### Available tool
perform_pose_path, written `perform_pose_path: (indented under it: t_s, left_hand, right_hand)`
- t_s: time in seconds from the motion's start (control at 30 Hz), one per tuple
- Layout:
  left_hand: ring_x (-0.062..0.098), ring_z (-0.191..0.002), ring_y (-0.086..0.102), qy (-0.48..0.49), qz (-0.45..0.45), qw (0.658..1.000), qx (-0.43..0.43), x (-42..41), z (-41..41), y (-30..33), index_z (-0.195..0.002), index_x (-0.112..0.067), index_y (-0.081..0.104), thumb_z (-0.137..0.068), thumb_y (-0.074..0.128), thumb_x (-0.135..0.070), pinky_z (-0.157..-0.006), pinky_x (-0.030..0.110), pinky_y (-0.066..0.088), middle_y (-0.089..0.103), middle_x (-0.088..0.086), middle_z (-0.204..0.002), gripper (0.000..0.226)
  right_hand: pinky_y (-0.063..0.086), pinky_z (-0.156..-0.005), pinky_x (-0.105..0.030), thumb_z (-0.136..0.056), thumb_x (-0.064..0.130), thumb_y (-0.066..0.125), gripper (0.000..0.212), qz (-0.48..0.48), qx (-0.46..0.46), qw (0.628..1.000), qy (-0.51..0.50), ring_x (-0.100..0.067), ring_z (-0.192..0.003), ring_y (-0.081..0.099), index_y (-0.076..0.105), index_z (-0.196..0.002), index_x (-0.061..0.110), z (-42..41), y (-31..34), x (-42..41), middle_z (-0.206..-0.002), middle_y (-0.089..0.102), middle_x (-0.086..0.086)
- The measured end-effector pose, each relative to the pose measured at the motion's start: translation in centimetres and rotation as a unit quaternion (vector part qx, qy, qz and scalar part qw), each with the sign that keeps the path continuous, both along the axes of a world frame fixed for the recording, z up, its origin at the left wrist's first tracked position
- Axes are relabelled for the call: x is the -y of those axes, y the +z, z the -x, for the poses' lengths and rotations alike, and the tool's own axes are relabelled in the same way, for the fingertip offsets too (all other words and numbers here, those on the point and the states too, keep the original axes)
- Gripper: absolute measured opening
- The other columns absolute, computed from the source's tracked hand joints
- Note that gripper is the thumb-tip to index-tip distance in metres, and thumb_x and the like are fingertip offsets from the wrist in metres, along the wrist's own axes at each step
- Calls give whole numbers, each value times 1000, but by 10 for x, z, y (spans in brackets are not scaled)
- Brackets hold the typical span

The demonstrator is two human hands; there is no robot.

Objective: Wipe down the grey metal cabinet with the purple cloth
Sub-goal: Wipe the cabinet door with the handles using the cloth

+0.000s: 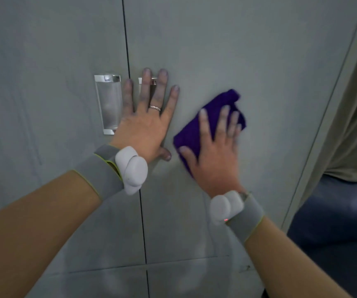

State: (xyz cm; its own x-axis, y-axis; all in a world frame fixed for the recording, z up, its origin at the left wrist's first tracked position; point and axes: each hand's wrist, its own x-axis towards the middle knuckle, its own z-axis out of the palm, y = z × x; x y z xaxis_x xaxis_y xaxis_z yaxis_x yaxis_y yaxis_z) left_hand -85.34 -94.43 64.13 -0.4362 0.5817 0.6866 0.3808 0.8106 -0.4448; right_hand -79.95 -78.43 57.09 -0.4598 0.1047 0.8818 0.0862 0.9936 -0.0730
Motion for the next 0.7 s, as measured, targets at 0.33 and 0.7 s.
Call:
perform_pose_path:
  t_s: [0.33, 0.7]
  left_hand:
    - [49, -142, -10, -9, -5, 1000, 8, 1, -10, 0, -151, -9, -10, -46, 76, -71, -113, 63, -2, -12, 24, -157, 149]
    - [54, -141, 5, -5, 18, 1000, -8, -10, -5, -47, -152, -3, 2, -31, 83, -66, -107, 73, 2, 2, 33, -155, 158]
  right_hand:
    - [10, -119, -52, -91, 70, 35, 86, -21, 9, 999, -38, -43, -147, 7, 6, -154, 19, -9, -15, -34, -158, 9, -28]
    - [4, -118, -54, -91, 65, 39, 89, 92, 4, 995, -37, -45, -146, -5, -1, -154, 17, -32, -38, -110, -158, -5, -29]
